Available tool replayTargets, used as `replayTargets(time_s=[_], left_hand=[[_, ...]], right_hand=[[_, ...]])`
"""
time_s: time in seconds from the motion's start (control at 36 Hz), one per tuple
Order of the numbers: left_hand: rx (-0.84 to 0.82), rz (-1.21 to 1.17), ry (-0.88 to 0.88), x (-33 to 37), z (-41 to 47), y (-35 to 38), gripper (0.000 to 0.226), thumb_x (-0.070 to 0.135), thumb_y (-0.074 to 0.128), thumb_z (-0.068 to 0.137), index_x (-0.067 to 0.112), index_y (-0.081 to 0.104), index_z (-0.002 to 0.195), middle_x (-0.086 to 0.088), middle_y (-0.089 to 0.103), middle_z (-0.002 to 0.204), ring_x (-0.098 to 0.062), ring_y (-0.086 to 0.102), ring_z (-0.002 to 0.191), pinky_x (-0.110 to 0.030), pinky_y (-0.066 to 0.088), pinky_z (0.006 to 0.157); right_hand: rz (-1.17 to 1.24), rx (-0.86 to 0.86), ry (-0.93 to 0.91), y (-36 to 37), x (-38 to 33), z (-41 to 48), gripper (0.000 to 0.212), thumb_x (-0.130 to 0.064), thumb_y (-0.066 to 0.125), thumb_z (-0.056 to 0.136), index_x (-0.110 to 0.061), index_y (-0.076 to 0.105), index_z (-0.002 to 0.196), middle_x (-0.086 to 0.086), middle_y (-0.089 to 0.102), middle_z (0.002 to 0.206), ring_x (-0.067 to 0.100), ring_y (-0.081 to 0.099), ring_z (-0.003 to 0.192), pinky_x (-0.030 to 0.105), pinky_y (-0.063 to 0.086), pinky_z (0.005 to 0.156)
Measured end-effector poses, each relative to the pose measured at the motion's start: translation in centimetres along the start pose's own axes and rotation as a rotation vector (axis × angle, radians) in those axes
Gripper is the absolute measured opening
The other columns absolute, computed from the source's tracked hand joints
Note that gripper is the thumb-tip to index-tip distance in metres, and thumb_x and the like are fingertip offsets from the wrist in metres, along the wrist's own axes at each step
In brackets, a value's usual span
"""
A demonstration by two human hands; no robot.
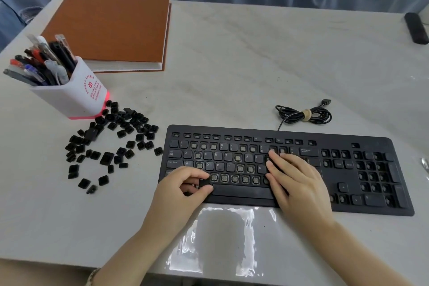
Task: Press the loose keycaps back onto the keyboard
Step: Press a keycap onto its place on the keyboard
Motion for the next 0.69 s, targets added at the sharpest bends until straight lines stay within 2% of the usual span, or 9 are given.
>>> replayTargets(time_s=[0.14, 0.31, 0.44, 0.69], left_hand=[[-0.004, 0.003, 0.003, 0.1, 0.0, 0.0, 0.027, 0.006, 0.077, 0.074, 0.031, 0.067, 0.078, 0.004, 0.066, 0.082, -0.002, 0.060, 0.075, -0.005, 0.044, 0.068], [-0.008, -0.010, -0.003, 0.1, 0.0, 0.0, 0.028, 0.005, 0.077, 0.074, 0.031, 0.067, 0.078, 0.004, 0.066, 0.083, -0.003, 0.060, 0.074, -0.005, 0.044, 0.068], [-0.009, -0.019, -0.021, -0.2, -0.1, 0.0, 0.027, 0.005, 0.077, 0.073, 0.029, 0.068, 0.083, 0.003, 0.066, 0.083, -0.004, 0.060, 0.072, -0.006, 0.044, 0.067], [-0.002, -0.071, -0.010, -0.3, -0.1, 0.1, 0.036, 0.001, 0.076, 0.074, 0.032, 0.066, 0.088, 0.015, 0.070, 0.087, -0.003, 0.063, 0.081, -0.009, 0.048, 0.072]], right_hand=[[-0.018, -0.036, 0.007, -0.1, 0.1, 0.3, 0.029, -0.022, 0.048, 0.088, -0.012, 0.073, 0.098, -0.001, 0.069, 0.109, 0.015, 0.054, 0.102, 0.030, 0.046, 0.082], [-0.011, -0.047, 0.006, 0.0, 0.3, 0.9, 0.030, -0.021, 0.048, 0.088, -0.010, 0.073, 0.100, -0.001, 0.070, 0.105, 0.016, 0.053, 0.097, 0.035, 0.055, 0.073], [-0.046, -0.059, -0.026, 0.3, 0.2, 1.2, 0.031, -0.020, 0.047, 0.087, -0.009, 0.073, 0.097, 0.000, 0.071, 0.101, 0.017, 0.052, 0.096, 0.036, 0.056, 0.069], [-0.138, -0.086, -0.008, 0.5, -0.2, 0.2, 0.039, -0.026, 0.038, 0.092, -0.010, 0.070, 0.108, 0.001, 0.068, 0.113, 0.020, 0.053, 0.110, 0.034, 0.051, 0.082]])
Point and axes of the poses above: each hand's wrist, its own z-axis towards the middle knuckle, its own y-axis out of the palm, x = y × z, the point moved 10 cm from there along z, towards the middle knuckle
